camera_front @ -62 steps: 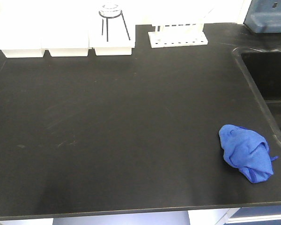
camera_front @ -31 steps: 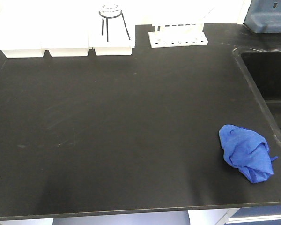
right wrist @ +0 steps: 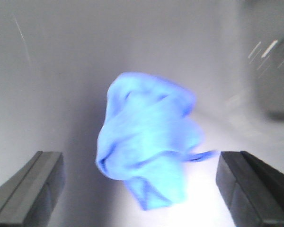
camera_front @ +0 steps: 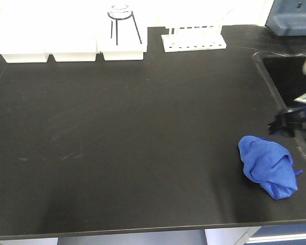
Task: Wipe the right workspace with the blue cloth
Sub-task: 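Grasp the blue cloth with the right gripper and lift it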
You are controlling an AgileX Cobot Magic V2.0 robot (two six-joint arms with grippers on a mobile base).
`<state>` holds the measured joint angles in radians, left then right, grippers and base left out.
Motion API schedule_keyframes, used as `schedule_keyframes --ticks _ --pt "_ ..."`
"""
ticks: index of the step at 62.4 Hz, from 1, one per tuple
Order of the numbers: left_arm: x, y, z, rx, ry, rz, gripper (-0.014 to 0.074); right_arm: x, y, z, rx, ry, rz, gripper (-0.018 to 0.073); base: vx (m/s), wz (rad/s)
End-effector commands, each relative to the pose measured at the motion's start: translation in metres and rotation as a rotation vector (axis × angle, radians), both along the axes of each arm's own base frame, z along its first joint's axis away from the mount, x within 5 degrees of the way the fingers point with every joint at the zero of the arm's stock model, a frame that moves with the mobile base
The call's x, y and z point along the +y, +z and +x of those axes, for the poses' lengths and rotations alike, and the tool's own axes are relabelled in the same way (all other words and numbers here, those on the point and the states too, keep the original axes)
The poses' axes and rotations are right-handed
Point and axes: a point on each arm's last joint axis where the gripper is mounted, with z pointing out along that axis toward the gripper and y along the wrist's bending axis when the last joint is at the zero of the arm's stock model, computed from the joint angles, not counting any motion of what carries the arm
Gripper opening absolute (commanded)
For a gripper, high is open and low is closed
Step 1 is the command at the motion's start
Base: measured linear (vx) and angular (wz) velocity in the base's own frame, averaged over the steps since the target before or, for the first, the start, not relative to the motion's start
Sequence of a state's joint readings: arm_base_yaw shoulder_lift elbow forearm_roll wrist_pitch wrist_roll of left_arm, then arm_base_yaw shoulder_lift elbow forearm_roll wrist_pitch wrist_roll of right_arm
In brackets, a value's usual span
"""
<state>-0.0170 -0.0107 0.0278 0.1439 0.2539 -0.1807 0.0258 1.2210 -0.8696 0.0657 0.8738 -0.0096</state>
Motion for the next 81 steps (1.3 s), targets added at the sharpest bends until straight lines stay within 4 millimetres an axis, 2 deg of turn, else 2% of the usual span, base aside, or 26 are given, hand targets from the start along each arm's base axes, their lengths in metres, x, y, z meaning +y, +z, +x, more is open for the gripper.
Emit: schedule_keyframes --ticks 1,16,41,45,49,51,59,63,72,81 --pt "-0.001 -0.003 0.001 -0.06 -0.014 -0.008 -0.0006 0.002 -0.002 0.018 -0.029 -0.005 0.018 0.0652 0.0 0.0" --pt "-0.001 -0.003 0.001 -0.06 -0.014 -0.008 -0.0006 0.0 -0.043 0.042 0.099 0.006 -0.021 0.0582 0.0 0.0" --pt "-0.001 -0.003 0.001 -0.06 -0.014 -0.008 -0.0006 -0.004 -0.105 0.064 0.272 0.015 -0.078 0.0574 0.0 0.0" --pt "-0.001 -0.003 0.001 -0.06 -0.014 -0.008 -0.0006 -0.004 -0.111 0.066 0.29 0.016 -0.078 0.0535 0.0 0.0" --pt "-0.001 -0.003 0.001 -0.06 -0.014 -0.008 -0.0006 -0.004 -0.112 0.066 0.289 0.008 -0.075 0.0431 0.0 0.0" --pt "-0.001 -0.003 0.001 -0.06 -0.014 -0.008 -0.0006 -0.004 -0.111 0.066 0.284 0.004 -0.074 0.0362 0.0 0.0" --pt "-0.001 -0.003 0.001 -0.06 -0.014 -0.008 -0.0006 -0.004 -0.091 0.063 0.218 -0.001 -0.071 -0.0014 0.0 0.0" --pt "-0.001 -0.003 0.001 -0.06 -0.014 -0.008 -0.0006 -0.004 -0.077 0.06 0.166 -0.005 -0.067 -0.0013 0.0 0.0" --pt "-0.001 -0.003 0.001 -0.06 -0.014 -0.008 -0.0006 -0.004 -0.032 0.044 0.004 -0.01 -0.062 -0.0007 0.0 0.0" --pt "-0.001 -0.003 0.001 -0.06 -0.014 -0.008 -0.0006 -0.005 0.023 0.012 -0.218 0.001 -0.064 -0.0006 0.0 0.0"
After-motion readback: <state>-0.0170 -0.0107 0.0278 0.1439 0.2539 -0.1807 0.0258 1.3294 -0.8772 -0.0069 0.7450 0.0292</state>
